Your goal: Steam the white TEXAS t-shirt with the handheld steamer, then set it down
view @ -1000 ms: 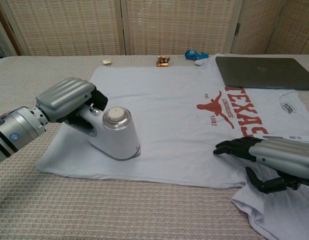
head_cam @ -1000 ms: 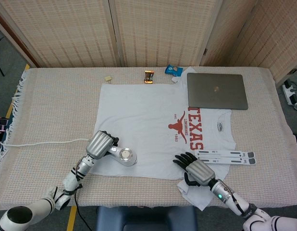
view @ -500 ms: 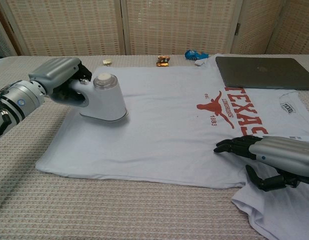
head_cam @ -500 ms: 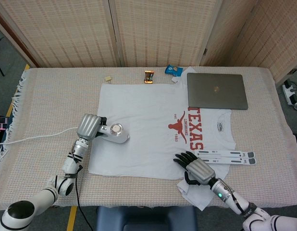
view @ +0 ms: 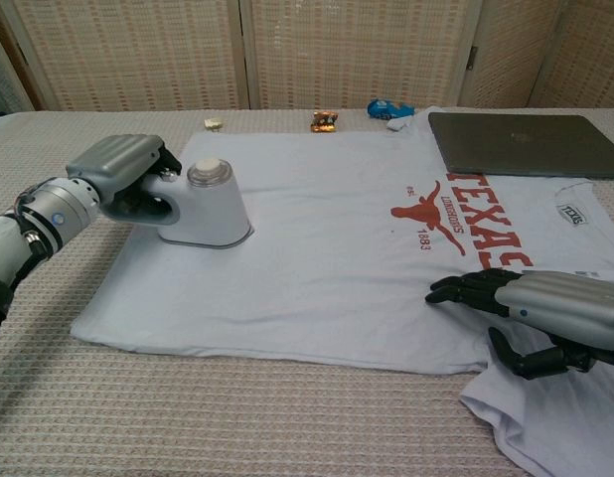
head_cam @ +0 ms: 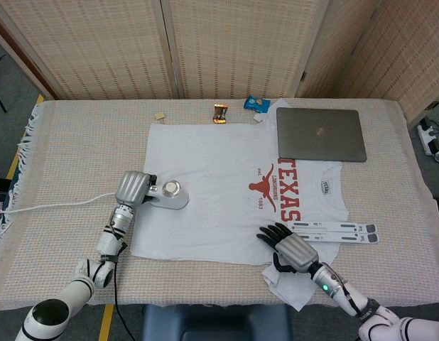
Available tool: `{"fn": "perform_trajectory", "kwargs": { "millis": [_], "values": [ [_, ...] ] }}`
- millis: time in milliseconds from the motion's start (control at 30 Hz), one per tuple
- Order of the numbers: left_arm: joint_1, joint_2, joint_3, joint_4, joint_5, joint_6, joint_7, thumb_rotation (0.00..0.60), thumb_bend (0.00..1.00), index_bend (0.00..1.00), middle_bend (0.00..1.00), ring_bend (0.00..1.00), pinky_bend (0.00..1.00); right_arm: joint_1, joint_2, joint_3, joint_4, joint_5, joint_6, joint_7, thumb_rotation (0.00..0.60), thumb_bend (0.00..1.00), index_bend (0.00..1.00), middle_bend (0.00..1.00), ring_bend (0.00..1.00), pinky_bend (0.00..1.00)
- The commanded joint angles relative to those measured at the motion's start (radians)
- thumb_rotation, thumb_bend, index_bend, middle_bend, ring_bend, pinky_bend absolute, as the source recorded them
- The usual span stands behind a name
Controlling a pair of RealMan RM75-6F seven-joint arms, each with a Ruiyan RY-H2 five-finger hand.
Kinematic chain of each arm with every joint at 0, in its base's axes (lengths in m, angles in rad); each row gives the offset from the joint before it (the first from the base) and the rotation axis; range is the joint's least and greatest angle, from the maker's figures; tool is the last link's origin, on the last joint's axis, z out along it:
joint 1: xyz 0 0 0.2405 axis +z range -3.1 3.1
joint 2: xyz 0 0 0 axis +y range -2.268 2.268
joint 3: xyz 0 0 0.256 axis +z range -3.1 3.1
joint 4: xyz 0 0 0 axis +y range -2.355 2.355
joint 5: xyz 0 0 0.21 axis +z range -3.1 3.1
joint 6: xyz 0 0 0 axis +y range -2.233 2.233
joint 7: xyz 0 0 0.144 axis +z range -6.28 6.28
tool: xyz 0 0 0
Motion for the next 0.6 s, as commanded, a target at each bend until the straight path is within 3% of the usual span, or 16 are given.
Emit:
{"fn": "perform_trajectory", "kwargs": {
  "millis": [33, 300, 600],
  "values": [
    [0.020, 0.011, 0.029, -0.015, 0.030, 0.039, -0.015, 0.600, 0.40, 0.91, 1.00, 0.90, 0.76, 0.000, 0.000, 0.000, 0.000, 0.000, 0.000, -0.001, 0.251, 0.85, 0.00, 0.00, 0.00, 0.00],
    [0.060, 0.056, 0.088, -0.090, 0.095, 0.122, -0.010, 0.600, 0.40, 0.91, 1.00, 0.90, 0.76, 0.002, -0.001, 0.001, -0.006, -0.002, 0.001, -0.007, 0.249, 0.85, 0.00, 0.00, 0.00, 0.00],
    [0.101, 0.149, 0.160, -0.249, 0.165, 0.172, 0.040, 0.600, 0.40, 0.91, 1.00, 0.90, 0.76, -0.001, 0.003, 0.001, -0.017, -0.002, 0.008, -0.015, 0.251, 0.85, 0.00, 0.00, 0.00, 0.00]
  ]
}}
